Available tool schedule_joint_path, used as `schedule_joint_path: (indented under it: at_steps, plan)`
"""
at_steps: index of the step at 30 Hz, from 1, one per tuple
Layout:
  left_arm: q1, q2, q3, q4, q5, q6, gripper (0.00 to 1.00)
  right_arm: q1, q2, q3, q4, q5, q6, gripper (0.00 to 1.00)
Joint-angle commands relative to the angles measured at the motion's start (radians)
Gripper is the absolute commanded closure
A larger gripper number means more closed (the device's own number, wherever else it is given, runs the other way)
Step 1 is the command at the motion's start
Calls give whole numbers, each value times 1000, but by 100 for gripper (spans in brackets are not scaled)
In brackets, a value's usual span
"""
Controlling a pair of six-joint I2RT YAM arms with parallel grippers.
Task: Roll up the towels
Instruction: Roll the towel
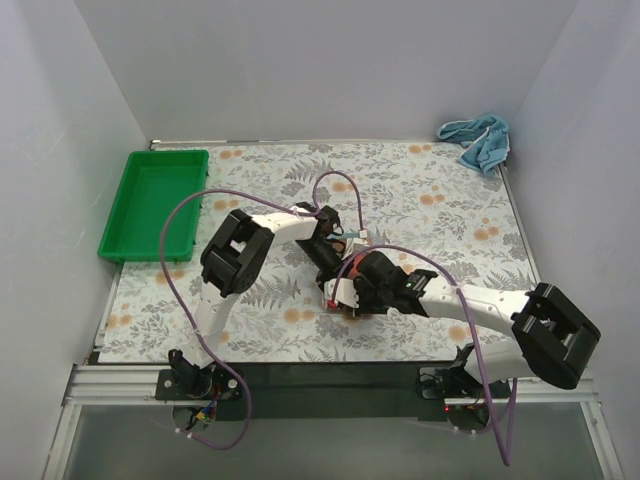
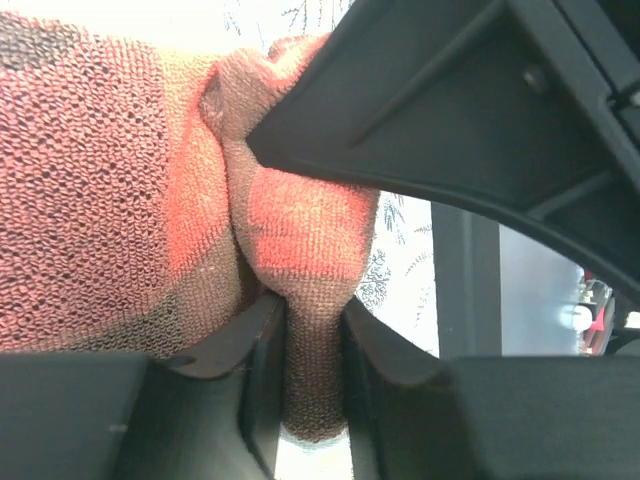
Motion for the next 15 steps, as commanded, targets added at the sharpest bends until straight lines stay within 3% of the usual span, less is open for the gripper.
schedule_joint_path:
  at_steps: [1, 4, 6, 8, 15]
  plan:
    - [23, 33, -49, 60, -199, 2, 75, -3, 39, -28, 78, -23, 5, 82]
    - [48, -51, -107, 140, -187, -56, 64, -49, 45, -30, 72, -122, 16, 99]
    - [68, -147, -171, 188, -175, -98, 59, -98, 51, -11, 34, -218, 6, 99]
    - [97, -250, -216, 251, -169, -110, 35, -147, 59, 7, -2, -310, -14, 99]
    - [220, -514, -390, 413, -228, -187, 32, -225, 177, 153, -213, -511, -48, 99]
